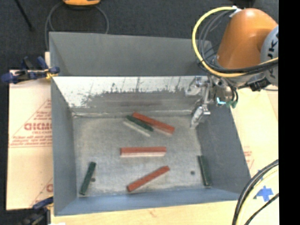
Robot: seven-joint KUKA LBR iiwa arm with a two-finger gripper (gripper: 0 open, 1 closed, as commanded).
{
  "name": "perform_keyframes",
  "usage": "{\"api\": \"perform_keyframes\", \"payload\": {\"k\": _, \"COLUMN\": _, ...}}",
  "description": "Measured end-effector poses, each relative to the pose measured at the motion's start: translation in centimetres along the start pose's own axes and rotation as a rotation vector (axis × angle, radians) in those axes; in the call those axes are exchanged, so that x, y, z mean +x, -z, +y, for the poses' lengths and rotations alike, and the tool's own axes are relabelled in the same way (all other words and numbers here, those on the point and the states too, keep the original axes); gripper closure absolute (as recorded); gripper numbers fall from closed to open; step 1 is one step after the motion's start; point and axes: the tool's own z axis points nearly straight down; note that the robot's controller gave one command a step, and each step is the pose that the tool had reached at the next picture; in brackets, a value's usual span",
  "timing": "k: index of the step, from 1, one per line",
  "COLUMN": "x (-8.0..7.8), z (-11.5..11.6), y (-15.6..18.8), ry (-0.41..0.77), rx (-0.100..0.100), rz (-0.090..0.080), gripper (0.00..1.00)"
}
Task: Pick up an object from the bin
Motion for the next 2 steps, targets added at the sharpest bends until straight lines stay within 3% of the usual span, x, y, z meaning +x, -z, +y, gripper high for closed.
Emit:
{"api": "perform_keyframes", "payload": {"k": 1, "x": -0.1, "z": 0.0, "y": 0.5, "ry": 0.002, "rx": 0.001, "rz": -0.008, "gripper": 0.0}}
{"api": "perform_keyframes", "payload": {"k": 2, "x": -1.5, "z": 2.4, "y": -6.5, "ry": 0.053, "rx": 0.002, "rz": -0.013, "gripper": 0.0}}
